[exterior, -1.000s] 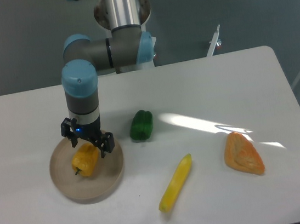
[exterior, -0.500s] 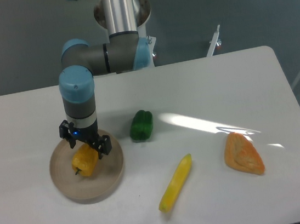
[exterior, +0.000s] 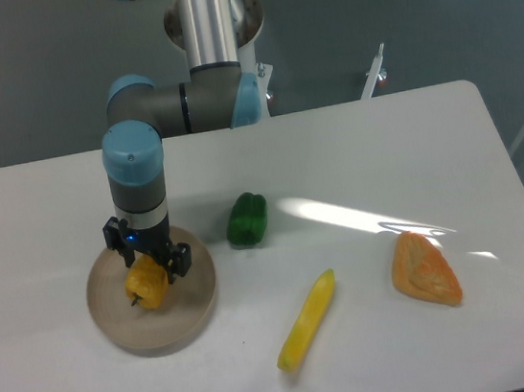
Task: Pick up the yellow pepper from the plate
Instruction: 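Lower the gripper onto the yellow pepper and close on it, then lift the yellow pepper off the plate and carry it toward the orange pepper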
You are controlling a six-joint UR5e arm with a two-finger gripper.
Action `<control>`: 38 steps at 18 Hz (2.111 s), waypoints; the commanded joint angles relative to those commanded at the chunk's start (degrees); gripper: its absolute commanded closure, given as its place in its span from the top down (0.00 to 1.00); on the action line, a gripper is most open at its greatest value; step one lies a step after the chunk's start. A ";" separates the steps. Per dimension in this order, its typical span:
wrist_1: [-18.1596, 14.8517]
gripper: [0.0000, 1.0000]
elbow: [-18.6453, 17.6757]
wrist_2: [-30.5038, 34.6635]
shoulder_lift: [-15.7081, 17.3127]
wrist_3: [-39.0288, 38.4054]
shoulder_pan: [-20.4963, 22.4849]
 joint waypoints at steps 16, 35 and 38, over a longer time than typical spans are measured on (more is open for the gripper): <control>-0.88 0.43 3.24 -0.17 5.87 0.88 4.53; -7.38 0.43 13.70 2.80 2.91 38.83 30.14; -7.38 0.43 15.03 3.69 1.76 40.96 30.67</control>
